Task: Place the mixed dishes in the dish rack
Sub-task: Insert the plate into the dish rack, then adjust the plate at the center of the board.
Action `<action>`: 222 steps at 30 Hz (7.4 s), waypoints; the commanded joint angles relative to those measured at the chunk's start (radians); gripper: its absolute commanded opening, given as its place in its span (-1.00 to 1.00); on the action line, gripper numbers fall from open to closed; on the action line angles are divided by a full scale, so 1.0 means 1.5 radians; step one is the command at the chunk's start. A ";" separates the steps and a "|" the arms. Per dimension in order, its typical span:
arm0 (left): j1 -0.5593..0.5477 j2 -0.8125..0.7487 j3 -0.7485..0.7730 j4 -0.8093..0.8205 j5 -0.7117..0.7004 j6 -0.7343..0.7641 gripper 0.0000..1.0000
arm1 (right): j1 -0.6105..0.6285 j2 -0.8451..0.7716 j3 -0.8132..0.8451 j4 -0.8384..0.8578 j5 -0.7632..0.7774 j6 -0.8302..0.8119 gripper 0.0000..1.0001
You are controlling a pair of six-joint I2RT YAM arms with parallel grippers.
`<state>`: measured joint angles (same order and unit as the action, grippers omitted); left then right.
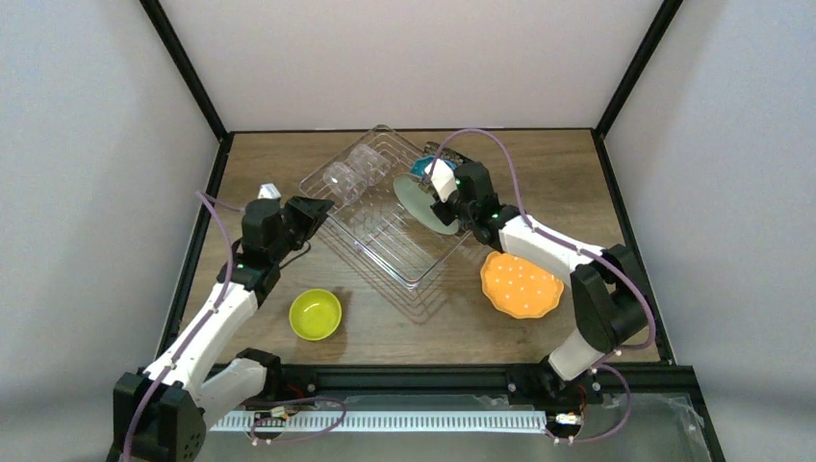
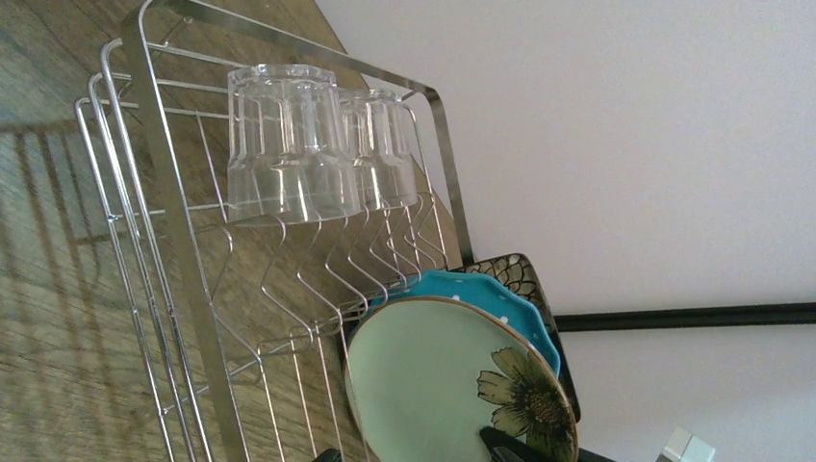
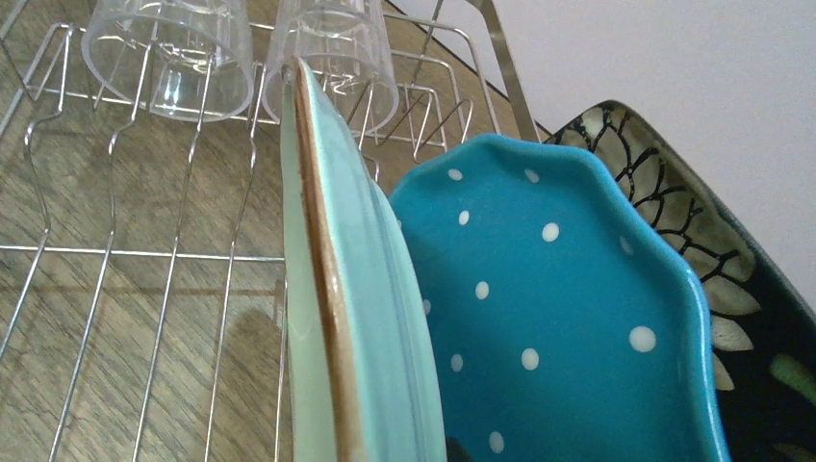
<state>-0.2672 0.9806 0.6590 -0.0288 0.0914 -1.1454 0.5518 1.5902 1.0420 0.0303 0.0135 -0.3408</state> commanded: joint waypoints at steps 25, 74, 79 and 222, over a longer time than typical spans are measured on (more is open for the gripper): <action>0.012 -0.019 -0.032 0.029 -0.001 -0.010 0.82 | 0.007 0.038 0.019 0.079 0.018 0.043 0.21; -0.100 0.044 0.116 -0.103 0.059 0.068 0.91 | -0.032 -0.112 0.096 -0.301 0.317 0.434 0.71; -0.216 0.135 0.199 -0.145 0.024 0.110 0.93 | -0.120 -0.129 0.071 -0.366 0.246 0.540 0.71; -0.602 0.767 0.646 -0.100 -0.120 0.140 0.99 | -0.548 0.009 -0.182 -0.305 -0.108 0.744 0.79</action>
<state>-1.1622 2.1906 1.6115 -0.2932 -0.0898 -0.9237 -0.2695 1.5833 0.8093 -0.3676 -0.1169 0.7654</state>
